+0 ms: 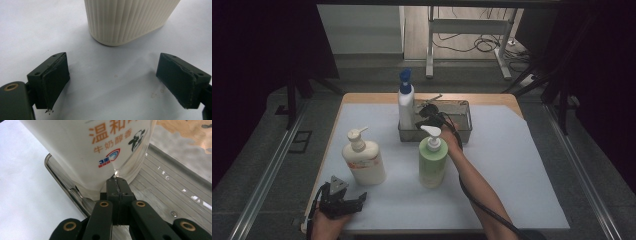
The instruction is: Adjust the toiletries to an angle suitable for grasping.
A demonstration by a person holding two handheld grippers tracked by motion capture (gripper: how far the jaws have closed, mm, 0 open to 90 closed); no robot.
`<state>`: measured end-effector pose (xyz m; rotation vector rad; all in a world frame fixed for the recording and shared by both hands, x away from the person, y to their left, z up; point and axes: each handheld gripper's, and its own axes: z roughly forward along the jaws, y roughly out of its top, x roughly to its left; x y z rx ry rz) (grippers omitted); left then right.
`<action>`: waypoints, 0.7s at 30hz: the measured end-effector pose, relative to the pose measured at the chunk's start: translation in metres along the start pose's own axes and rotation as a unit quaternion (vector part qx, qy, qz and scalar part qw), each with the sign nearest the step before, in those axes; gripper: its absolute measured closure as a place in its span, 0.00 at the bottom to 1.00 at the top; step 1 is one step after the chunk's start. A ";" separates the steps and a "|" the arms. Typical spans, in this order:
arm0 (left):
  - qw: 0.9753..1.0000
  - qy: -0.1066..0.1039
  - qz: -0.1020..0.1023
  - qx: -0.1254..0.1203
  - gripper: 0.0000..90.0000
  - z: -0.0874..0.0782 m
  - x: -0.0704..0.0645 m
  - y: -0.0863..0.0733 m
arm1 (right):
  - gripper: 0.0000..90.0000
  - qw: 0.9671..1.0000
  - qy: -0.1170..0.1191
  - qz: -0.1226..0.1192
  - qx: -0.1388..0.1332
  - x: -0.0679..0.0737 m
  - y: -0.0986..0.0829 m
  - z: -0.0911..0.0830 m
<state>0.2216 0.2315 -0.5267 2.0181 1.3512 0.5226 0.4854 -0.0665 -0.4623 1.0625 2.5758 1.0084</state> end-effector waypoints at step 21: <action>1.000 0.001 -0.001 -0.001 0.12 0.000 0.000 0.000 | 0.57 0.999 0.020 -0.009 -0.036 -0.010 -0.006 -0.044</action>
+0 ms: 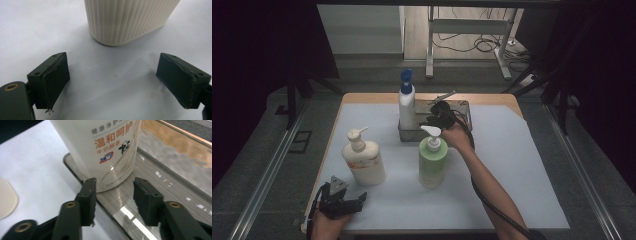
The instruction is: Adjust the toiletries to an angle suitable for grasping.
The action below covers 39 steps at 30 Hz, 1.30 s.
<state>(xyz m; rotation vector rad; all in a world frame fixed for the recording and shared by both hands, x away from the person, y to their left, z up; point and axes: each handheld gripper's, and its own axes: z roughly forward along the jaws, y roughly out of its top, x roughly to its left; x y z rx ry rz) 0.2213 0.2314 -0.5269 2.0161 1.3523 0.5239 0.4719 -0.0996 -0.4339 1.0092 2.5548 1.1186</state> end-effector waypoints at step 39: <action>1.000 0.001 0.001 0.000 0.12 0.000 0.000 0.000 | 0.31 0.999 0.017 -0.019 -0.032 -0.005 -0.046 -0.086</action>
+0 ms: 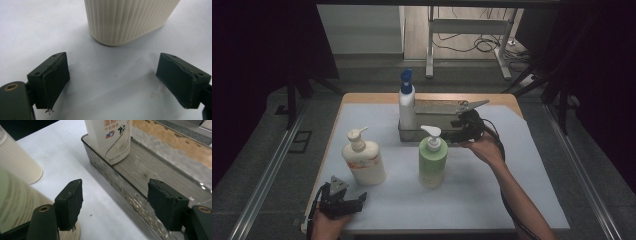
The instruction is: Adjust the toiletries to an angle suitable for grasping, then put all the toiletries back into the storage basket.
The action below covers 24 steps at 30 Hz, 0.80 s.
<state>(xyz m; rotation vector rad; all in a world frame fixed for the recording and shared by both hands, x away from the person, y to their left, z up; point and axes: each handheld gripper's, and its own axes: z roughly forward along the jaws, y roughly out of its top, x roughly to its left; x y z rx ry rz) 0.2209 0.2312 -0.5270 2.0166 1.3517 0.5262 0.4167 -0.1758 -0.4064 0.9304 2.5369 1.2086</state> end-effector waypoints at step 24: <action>1.000 0.000 0.000 0.000 0.12 0.000 0.000 0.000 | 0.25 0.999 0.030 -0.013 -0.006 0.021 -0.052 -0.038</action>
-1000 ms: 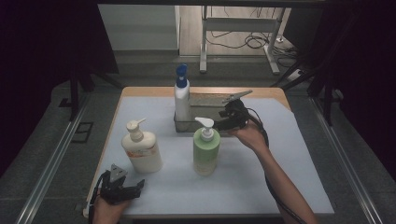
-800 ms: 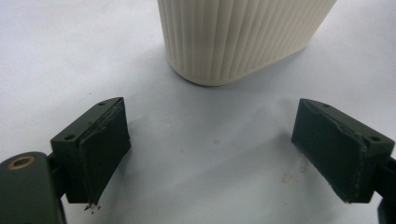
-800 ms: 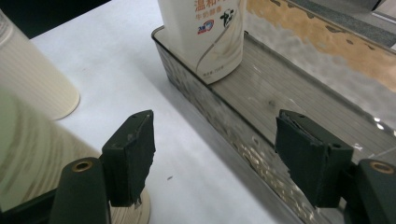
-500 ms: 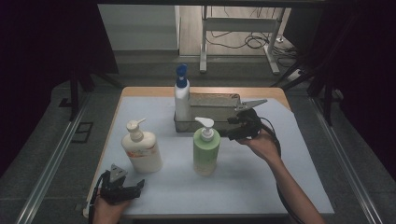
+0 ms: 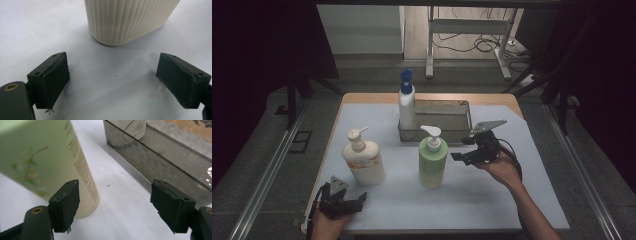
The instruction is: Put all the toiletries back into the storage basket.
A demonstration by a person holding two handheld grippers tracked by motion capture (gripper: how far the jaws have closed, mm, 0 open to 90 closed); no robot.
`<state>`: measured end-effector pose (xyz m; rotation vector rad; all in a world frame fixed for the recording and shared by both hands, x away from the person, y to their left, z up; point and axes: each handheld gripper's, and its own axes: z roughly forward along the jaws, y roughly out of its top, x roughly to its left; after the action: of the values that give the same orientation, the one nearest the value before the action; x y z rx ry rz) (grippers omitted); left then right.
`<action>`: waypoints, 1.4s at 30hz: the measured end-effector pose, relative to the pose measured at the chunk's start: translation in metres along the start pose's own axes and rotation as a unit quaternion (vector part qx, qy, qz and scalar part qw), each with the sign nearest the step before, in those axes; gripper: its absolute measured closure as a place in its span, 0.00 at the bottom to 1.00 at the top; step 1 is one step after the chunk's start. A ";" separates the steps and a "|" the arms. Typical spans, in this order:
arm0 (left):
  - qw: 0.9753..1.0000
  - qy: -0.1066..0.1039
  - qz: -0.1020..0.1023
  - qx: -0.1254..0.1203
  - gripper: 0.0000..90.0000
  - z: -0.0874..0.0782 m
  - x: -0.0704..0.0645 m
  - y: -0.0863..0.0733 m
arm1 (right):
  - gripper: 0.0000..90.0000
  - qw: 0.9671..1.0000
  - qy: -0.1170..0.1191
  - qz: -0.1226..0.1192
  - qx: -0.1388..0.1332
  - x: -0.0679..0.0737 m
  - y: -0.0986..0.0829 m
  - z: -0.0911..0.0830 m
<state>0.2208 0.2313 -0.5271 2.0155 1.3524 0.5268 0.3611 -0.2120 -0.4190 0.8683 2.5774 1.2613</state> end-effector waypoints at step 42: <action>1.000 0.001 0.002 -0.001 0.12 0.000 0.000 0.000 | 0.14 0.997 0.052 -0.049 -0.019 0.063 0.019 0.017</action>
<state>0.2210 0.2315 -0.5271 2.0170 1.3480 0.5320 0.3238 -0.1568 -0.4081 0.6773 2.6294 1.3585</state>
